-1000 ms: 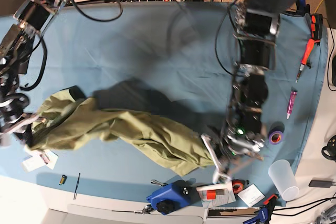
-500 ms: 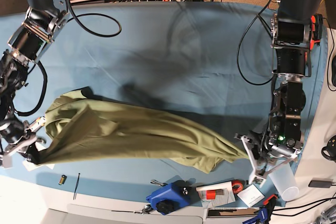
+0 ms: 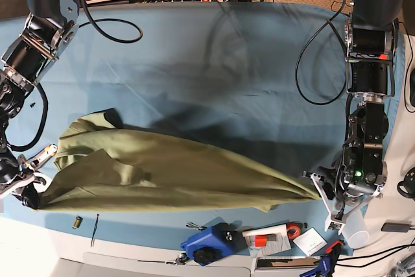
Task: Layout the t-shirt on the table in an organized manner, then fold the t-shirt properly
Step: 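Pull the grasped end with the left gripper away from the right gripper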
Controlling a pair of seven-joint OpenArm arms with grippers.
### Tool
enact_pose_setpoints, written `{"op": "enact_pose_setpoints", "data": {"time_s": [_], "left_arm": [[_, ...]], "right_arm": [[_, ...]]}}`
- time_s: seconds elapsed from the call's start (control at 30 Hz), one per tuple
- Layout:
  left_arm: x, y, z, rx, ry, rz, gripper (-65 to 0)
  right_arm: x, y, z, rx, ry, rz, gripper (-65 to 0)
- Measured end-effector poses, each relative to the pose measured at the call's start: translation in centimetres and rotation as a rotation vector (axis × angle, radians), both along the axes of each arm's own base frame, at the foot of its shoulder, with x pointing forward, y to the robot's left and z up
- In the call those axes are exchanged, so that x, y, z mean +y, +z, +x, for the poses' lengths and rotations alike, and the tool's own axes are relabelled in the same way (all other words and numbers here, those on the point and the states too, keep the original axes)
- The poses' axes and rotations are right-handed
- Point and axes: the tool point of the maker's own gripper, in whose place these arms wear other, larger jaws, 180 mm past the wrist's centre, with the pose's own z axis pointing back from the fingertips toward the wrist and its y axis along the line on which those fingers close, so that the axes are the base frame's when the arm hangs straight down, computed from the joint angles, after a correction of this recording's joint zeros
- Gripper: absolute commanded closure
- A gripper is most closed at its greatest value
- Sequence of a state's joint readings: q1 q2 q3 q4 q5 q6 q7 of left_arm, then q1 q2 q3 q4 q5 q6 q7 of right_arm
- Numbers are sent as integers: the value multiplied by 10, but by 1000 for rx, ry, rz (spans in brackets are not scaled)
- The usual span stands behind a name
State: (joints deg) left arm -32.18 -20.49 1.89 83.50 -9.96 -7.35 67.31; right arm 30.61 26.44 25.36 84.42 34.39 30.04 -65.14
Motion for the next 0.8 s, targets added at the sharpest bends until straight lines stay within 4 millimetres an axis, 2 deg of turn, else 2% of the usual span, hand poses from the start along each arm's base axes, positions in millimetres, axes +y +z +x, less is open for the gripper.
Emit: {"op": "enact_pose_setpoints", "data": {"time_s": [0.07, 0.3, 0.37, 0.47, 0.6, 0.8], "left_arm": [[2, -1, -1, 8, 1, 5, -284], [-1, -4, -4, 32, -17, 1, -284], [-21, -4, -5, 35, -122, -57, -284], [-66, 10, 0, -58, -338, -181, -284], [-90, 25, 12, -201, -490, -152, -284], [-79, -21, 25, -86, -452, -43, -283]], "right_arm": [[0, 0, 0, 0, 0, 0, 0], [0, 0, 0, 0, 0, 0, 0], [0, -1, 0, 5, 0, -1, 0], [0, -1, -1, 8, 0, -1, 0], [0, -2, -1, 15, 0, -1, 0], [0, -10, -4, 33, 0, 0, 0]]}}
